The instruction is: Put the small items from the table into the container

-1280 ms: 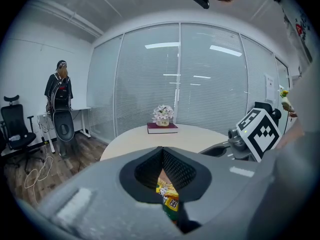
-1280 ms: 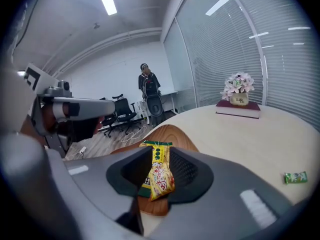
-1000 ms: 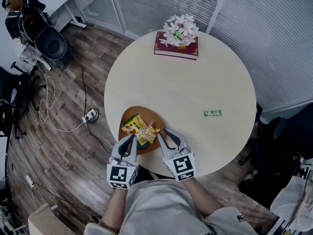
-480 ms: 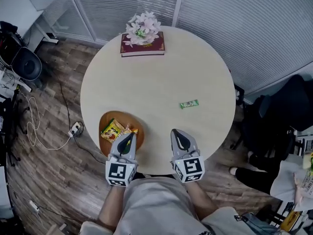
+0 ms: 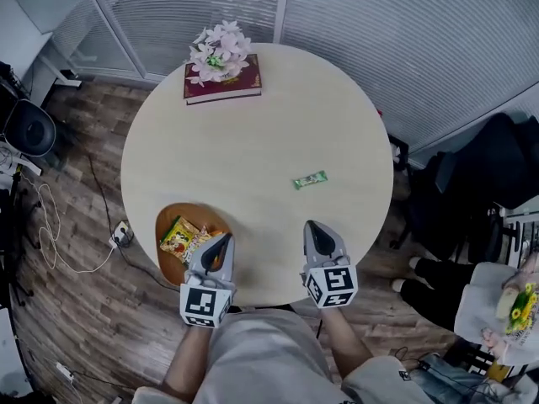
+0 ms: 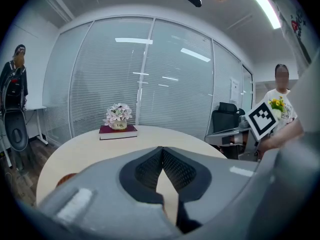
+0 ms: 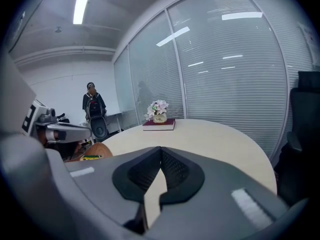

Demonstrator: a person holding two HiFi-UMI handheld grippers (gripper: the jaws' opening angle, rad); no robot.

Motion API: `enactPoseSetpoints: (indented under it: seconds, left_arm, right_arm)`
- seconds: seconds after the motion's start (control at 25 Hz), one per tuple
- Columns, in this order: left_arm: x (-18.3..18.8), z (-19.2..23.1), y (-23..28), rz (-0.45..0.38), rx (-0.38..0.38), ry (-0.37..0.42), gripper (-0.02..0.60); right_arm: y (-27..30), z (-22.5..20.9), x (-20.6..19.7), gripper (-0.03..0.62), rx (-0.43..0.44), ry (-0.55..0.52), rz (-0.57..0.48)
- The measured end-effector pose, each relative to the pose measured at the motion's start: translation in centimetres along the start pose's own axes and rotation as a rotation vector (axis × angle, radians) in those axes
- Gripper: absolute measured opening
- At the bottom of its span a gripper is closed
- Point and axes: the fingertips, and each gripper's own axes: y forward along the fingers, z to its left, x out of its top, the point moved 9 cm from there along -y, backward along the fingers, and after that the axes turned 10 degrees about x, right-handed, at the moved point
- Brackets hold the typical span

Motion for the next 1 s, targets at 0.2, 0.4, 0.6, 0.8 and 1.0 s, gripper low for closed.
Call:
enactPoseSetpoints:
  seconds: [0.2, 0.4, 0.6, 0.8, 1.0]
  left_arm:
    - [0.4, 0.7, 0.3, 0.01, 0.016, -0.002, -0.004]
    - [0.4, 1.7, 0.1, 0.041, 0.051, -0.022, -0.003]
    - [-0.6, 2.3, 0.1, 0.075, 0.062, -0.013, -0.003]
    - [-0.5, 2.5, 0.2, 0.105, 0.052, -0.012, -0.003]
    - [-0.3, 3.0, 0.9, 0.117, 0.046, -0.013, -0.003]
  right_arm:
    - [4.5, -6.3, -1.4, 0.06, -0.112, 0.076, 0.075]
    - [10.3, -10.3, -3.2, 0.191, -0.255, 0.068, 0.176]
    - [14.6, -11.3, -4.6, 0.222, -0.429, 0.093, 0.161]
    - [16.3, -12.2, -6.1, 0.243, -0.484, 0.18, 0.183]
    - [16.7, -12.7, -7.1, 0.251, -0.505, 0.228, 0.243]
